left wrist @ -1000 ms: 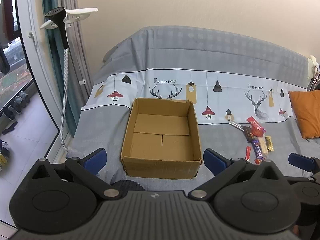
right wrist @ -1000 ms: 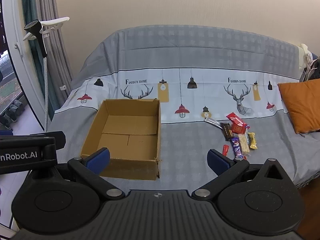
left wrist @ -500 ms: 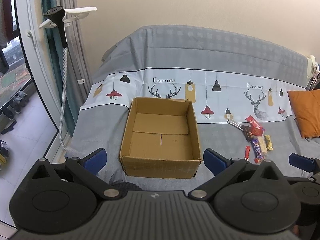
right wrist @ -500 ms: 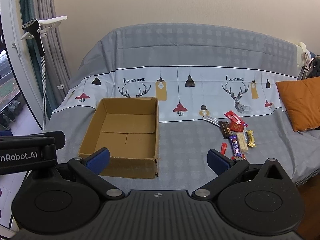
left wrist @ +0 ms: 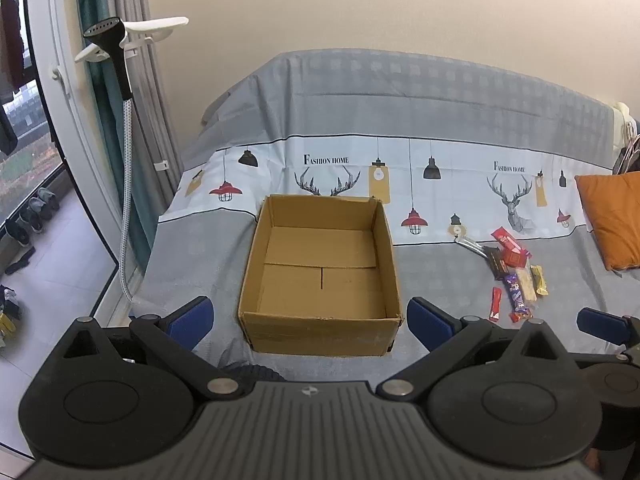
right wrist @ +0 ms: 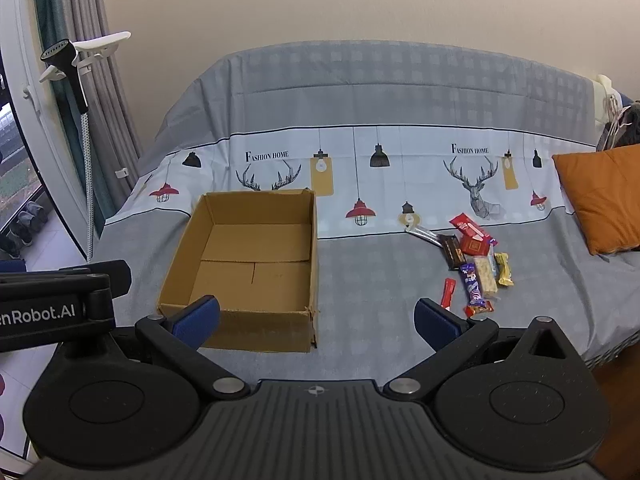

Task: Organize snacks

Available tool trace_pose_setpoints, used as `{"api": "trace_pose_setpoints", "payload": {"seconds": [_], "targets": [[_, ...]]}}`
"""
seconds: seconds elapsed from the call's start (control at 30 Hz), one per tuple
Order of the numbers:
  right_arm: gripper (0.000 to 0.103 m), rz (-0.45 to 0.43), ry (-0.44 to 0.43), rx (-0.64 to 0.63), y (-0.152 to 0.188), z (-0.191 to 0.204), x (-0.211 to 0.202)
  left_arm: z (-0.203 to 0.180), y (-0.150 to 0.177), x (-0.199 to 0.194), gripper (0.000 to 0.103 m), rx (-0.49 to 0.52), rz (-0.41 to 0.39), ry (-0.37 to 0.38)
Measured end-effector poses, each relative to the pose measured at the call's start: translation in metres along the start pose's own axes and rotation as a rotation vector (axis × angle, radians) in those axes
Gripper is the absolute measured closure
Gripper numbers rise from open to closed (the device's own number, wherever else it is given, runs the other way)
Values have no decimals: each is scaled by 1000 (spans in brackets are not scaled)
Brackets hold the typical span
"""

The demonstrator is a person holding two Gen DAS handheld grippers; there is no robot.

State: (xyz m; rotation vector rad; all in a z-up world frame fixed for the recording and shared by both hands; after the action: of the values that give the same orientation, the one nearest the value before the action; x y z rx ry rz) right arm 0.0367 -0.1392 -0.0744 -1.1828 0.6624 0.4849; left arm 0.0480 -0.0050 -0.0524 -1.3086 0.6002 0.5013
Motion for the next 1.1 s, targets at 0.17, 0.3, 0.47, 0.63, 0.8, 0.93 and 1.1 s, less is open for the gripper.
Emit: {"api": "trace_pose_setpoints", "payload": {"seconds": [0.17,0.3,0.47,0.63,0.8,0.93,1.1], "targets": [[0,7,2,1,-1,-1,1,0,2,0,0,-2,3,-1],[0,9,2,1,2,-2,2,-1,1,1,0,1,8,-2],[0,14,2,1,3,-2,2,-1,1,3,0,1,14,-1],[0,21,0,-2,3,-3,4,-1,2,4,0,1,19,-7],[0,21,-1,0,3,-2,4,-2,3,5,0,2,17,-7],[0,25,-5,0,5,-2,6,-3,5,6,0,1,26,-9],[0,60,-40,24,11,-8,17,-13,6,13,0,28,51,-32]]}}
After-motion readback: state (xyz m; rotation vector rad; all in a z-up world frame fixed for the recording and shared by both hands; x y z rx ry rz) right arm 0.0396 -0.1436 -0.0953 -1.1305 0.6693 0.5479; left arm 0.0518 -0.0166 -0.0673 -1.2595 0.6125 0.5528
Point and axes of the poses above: each gripper's, at about its wrist camera, not at the fingertips, and x roughly the way its jaws point, z to its left, y to its underside, the point moved 6 cm from there along x, roughly the way its jaws point, and after that the axes turned 6 degrees about x, right-handed, at the moved point
